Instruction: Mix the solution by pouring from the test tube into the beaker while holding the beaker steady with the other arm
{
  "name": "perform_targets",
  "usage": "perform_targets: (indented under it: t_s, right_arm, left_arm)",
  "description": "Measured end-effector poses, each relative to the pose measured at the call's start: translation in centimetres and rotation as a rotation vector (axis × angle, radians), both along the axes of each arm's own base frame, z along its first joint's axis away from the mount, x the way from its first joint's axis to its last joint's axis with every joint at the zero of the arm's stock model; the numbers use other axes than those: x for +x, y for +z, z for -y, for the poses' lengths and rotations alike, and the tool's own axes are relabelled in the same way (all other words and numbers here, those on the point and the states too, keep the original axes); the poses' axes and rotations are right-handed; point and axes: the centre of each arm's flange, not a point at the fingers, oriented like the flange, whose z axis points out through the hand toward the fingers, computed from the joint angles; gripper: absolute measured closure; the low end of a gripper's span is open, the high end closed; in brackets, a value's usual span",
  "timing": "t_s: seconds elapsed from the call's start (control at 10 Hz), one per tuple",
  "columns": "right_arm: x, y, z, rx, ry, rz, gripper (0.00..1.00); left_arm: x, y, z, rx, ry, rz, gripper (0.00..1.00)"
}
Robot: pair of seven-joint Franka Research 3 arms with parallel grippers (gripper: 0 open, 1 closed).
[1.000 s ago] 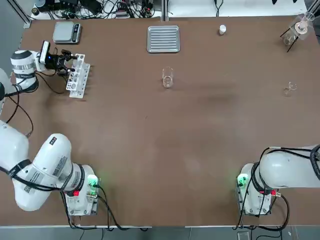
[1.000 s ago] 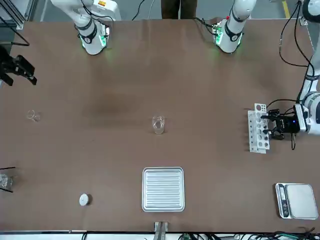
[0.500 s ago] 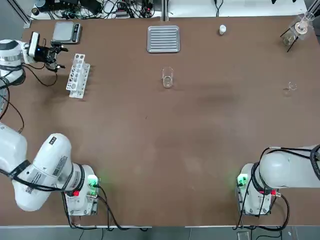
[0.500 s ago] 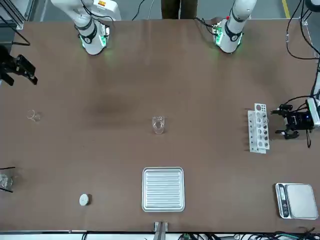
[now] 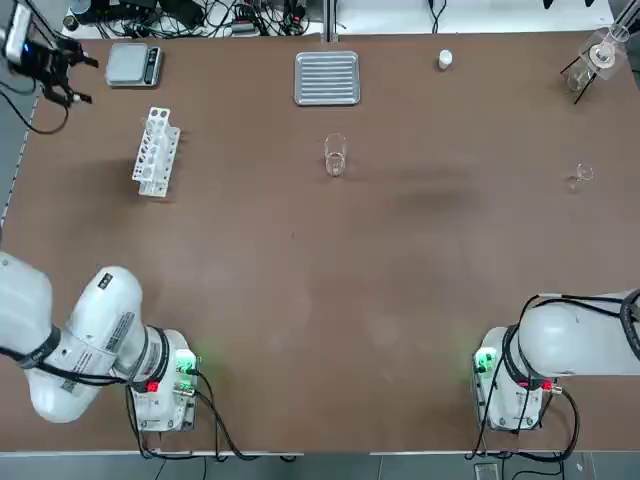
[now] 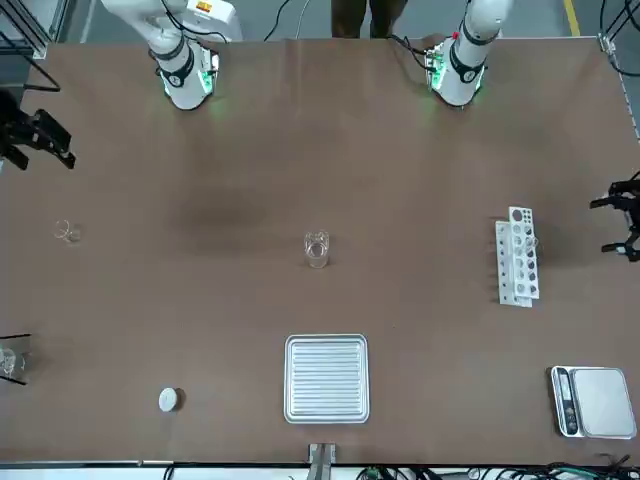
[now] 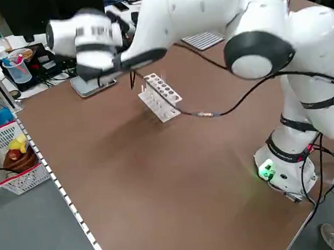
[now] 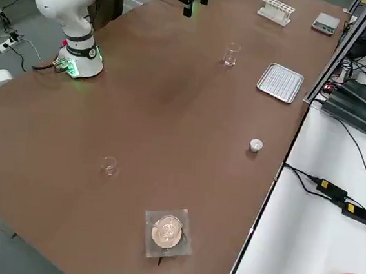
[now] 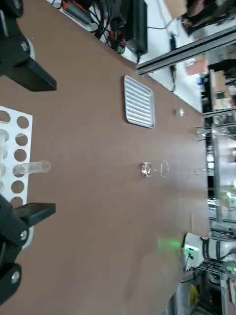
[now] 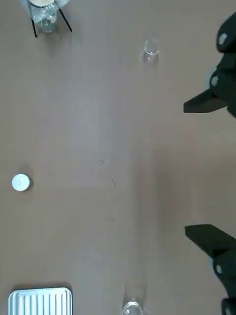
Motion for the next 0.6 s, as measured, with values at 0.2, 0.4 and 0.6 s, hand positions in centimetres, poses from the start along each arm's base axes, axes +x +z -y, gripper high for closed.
perform_targets:
  t_s: [0.2, 0.4, 0.6]
  right_arm:
    - [0.0, 0.0, 0.0, 0.0, -0.006, 0.0, 0.0]
    - [0.0, 0.0, 0.0, 0.001, -0.009, 0.0, 0.0]
    - [0.0, 0.0, 0.0, 0.001, -0.01, 0.004, 0.0]
  left_arm:
    - [1.1, 5.9, 5.4, 0.158, 0.025, -0.114, 0.0]
    - [2.3, 10.7, 11.9, 0.27, 0.101, -0.214, 0.0]
    - [2.6, 14.6, 17.8, 0.341, 0.239, -0.353, 0.0]
